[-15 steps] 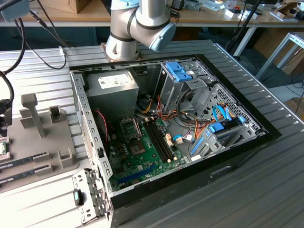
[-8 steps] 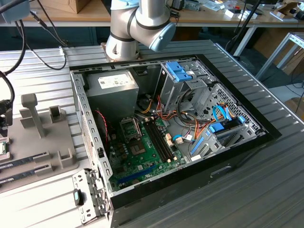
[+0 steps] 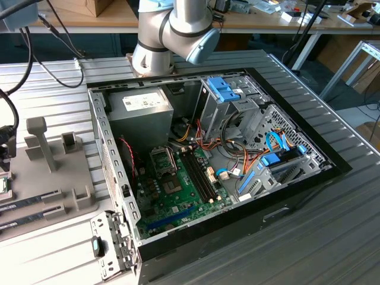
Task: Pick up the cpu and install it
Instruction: 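Pick up the cpu and move it towards the insertion slot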
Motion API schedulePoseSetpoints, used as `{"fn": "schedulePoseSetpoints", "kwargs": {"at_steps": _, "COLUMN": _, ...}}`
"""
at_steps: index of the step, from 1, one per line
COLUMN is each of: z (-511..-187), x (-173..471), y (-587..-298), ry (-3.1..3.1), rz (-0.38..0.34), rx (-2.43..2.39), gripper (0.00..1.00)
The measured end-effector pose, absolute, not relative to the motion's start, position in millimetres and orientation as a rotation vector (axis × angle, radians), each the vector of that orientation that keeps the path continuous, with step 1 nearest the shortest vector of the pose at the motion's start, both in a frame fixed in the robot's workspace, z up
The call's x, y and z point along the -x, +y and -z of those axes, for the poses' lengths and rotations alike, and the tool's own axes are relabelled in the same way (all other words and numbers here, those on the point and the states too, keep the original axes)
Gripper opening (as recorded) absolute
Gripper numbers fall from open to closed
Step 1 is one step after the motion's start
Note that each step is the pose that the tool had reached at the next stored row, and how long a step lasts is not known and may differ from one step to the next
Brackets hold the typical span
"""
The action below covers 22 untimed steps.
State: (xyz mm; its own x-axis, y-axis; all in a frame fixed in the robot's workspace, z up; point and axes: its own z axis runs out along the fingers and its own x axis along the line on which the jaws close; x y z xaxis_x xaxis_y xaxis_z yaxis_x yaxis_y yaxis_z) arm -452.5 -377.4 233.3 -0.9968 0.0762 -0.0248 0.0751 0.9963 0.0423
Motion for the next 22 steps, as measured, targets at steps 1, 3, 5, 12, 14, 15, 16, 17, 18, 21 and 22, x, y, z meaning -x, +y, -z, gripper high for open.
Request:
{"fn": "schedulePoseSetpoints", "kwargs": {"at_steps": 1, "z": -233.0, "x": 452.5, "y": -377.2, "ry": 3.112, "rz": -0.064, "rx": -0.118, "gripper": 0.54}}
{"fn": "schedulePoseSetpoints", "kwargs": {"at_steps": 3, "z": -231.8, "x": 452.5, "y": -376.6, "ry": 3.112, "rz": -0.064, "rx": -0.118, "gripper": 0.54}}
{"fn": "schedulePoseSetpoints", "kwargs": {"at_steps": 5, "z": -230.7, "x": 452.6, "y": -376.0, "ry": 3.112, "rz": -0.064, "rx": -0.118, "gripper": 0.54}}
{"fn": "schedulePoseSetpoints", "kwargs": {"at_steps": 12, "z": -227.9, "x": 452.7, "y": -374.3, "ry": 3.112, "rz": -0.064, "rx": -0.118, "gripper": 0.54}}
{"fn": "schedulePoseSetpoints", "kwargs": {"at_steps": 14, "z": -226.9, "x": 452.7, "y": -373.7, "ry": 3.112, "rz": -0.064, "rx": -0.118, "gripper": 0.54}}
{"fn": "schedulePoseSetpoints", "kwargs": {"at_steps": 15, "z": -226.3, "x": 452.7, "y": -373.3, "ry": 3.112, "rz": -0.064, "rx": -0.118, "gripper": 0.54}}
{"fn": "schedulePoseSetpoints", "kwargs": {"at_steps": 16, "z": -225.8, "x": 452.7, "y": -373.0, "ry": 3.112, "rz": -0.064, "rx": -0.118, "gripper": 0.54}}
{"fn": "schedulePoseSetpoints", "kwargs": {"at_steps": 17, "z": -225.5, "x": 452.7, "y": -372.9, "ry": 3.112, "rz": -0.064, "rx": -0.118, "gripper": 0.54}}
{"fn": "schedulePoseSetpoints", "kwargs": {"at_steps": 18, "z": -225.0, "x": 452.8, "y": -372.6, "ry": 3.112, "rz": -0.064, "rx": -0.118, "gripper": 0.54}}
{"fn": "schedulePoseSetpoints", "kwargs": {"at_steps": 21, "z": -224.0, "x": 452.8, "y": -372.0, "ry": 3.112, "rz": -0.064, "rx": -0.118, "gripper": 0.54}}
{"fn": "schedulePoseSetpoints", "kwargs": {"at_steps": 22, "z": -223.7, "x": 452.8, "y": -371.8, "ry": 3.112, "rz": -0.064, "rx": -0.118, "gripper": 0.54}}
